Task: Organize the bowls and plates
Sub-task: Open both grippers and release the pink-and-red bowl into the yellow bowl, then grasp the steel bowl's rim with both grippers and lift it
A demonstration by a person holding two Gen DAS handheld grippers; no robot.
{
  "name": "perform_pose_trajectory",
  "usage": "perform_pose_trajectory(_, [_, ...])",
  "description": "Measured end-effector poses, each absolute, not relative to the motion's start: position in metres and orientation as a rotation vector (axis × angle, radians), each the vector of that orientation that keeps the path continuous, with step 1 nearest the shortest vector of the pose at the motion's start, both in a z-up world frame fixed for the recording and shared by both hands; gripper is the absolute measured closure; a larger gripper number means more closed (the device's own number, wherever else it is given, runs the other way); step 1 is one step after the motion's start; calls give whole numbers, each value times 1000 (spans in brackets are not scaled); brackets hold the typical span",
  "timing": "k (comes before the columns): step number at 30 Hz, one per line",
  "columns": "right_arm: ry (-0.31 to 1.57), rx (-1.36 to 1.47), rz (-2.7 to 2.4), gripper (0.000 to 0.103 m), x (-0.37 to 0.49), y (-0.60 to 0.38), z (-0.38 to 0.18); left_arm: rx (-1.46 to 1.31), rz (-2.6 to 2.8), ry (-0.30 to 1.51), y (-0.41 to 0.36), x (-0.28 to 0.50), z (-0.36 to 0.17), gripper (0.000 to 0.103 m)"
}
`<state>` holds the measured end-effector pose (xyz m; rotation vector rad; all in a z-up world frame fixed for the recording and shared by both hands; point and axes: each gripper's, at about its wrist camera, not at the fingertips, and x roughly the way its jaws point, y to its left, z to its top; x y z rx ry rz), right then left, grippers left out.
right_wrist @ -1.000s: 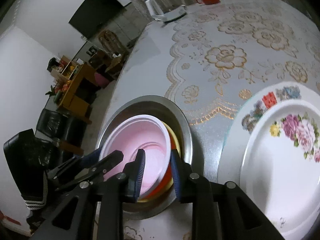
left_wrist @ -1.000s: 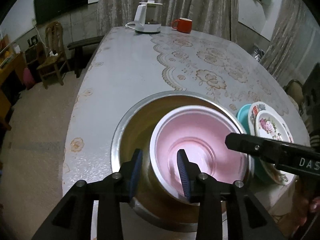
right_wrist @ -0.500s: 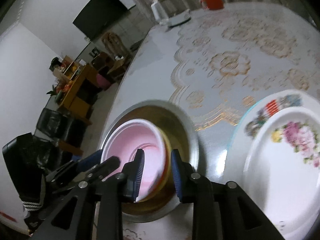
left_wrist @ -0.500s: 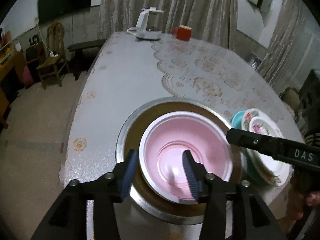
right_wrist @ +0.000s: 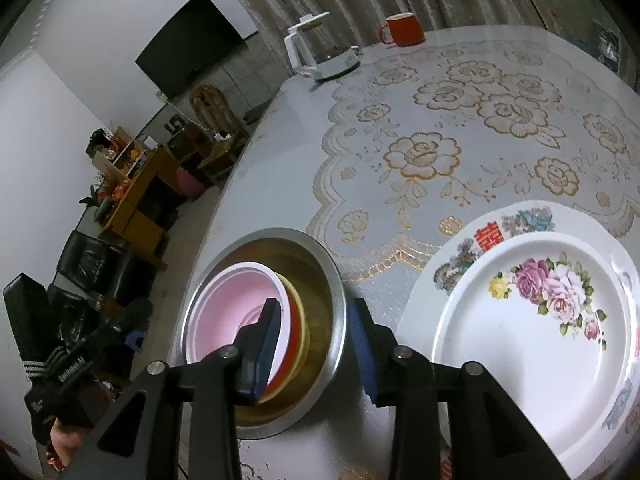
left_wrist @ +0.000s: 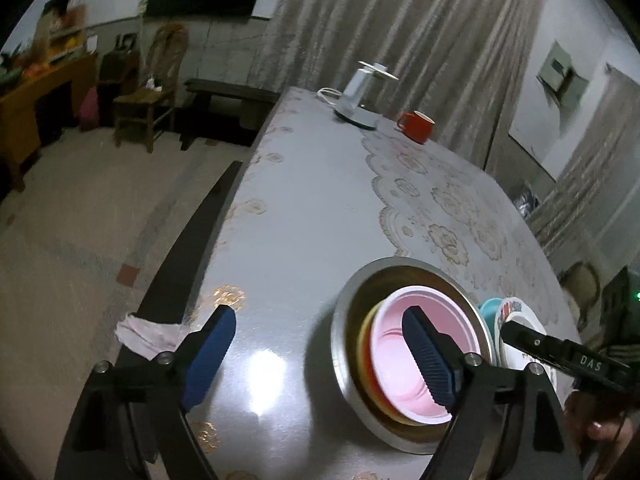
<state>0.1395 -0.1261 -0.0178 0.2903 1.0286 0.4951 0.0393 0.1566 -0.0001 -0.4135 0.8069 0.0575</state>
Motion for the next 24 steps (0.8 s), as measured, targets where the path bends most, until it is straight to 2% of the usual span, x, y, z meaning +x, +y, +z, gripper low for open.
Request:
perform_pose_trajectory(6, [1050, 294, 483, 66, 142, -128, -23, -517, 19, 830, 170, 38, -18, 19])
perform_pose_trajectory(10, [1039, 256, 491, 66, 140, -124, -24, -498, -20, 845, 164, 37, -25, 39])
perform_pose_trajectory(20, [1044, 169, 503, 66, 139, -113, -43, -447, -83, 881, 151, 36, -38, 43])
perform_pose_trajectory(24, [1033, 118, 496, 71, 139, -109, -45, -417, -85, 900, 147, 39, -40, 45])
